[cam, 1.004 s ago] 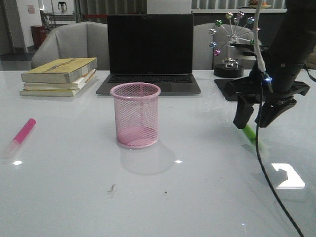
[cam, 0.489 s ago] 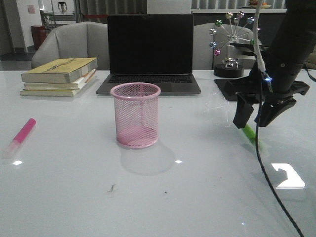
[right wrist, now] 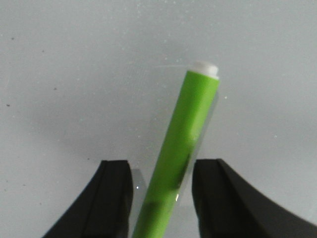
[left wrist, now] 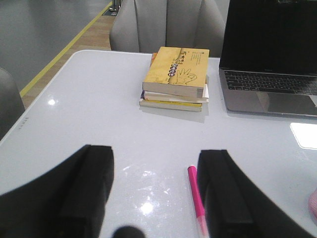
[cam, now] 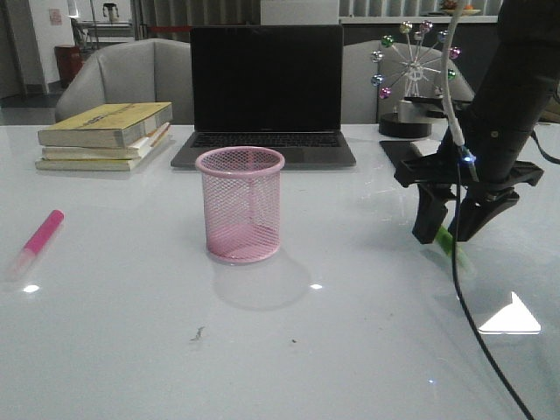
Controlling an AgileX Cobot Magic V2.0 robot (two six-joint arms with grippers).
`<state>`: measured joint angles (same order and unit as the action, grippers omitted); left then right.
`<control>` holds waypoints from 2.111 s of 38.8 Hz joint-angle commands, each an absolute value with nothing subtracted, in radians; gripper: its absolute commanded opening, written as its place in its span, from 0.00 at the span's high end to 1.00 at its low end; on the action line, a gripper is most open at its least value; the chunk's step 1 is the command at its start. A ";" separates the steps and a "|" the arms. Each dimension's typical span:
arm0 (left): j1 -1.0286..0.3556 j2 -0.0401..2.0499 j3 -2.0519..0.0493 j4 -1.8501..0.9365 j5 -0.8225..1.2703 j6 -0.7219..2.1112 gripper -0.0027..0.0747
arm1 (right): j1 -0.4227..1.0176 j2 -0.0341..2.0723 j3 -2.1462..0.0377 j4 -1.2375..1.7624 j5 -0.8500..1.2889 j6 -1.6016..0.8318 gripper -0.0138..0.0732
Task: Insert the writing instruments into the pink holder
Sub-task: 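Close the right gripper on the lime-green marker's body, then lift the green marker upright and carry it above the pink holder, then lower the green marker into the holder and open the right gripper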
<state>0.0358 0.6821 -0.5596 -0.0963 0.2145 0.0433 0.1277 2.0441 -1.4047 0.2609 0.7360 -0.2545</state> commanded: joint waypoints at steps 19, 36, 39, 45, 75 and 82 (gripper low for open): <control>0.030 0.685 -0.592 -0.103 0.144 0.037 0.39 | 0.126 2.021 -1.450 0.313 0.682 -0.259 0.77; 0.030 0.685 -0.592 -0.103 0.144 0.037 0.39 | 0.244 1.736 -1.468 0.350 0.426 -0.262 0.78; 0.030 0.685 -0.592 -0.103 0.144 0.037 0.39 | 0.283 1.692 -1.467 0.350 0.365 -0.262 0.78; 0.030 0.685 -0.592 -0.103 0.144 0.037 0.39 | 0.383 1.630 -1.419 0.350 0.225 -0.262 0.78; 0.030 0.685 -0.592 -0.103 0.141 0.037 0.39 | 0.623 1.831 -1.185 0.353 -0.441 -0.260 0.78; 0.030 0.685 -0.592 -0.103 0.141 0.037 0.39 | 0.623 1.844 -1.185 0.353 -0.444 -0.260 0.78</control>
<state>0.0358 0.6821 -0.5596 -0.0963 0.2170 0.0433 0.6219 1.8963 -1.1592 0.3612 -0.3467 -0.2545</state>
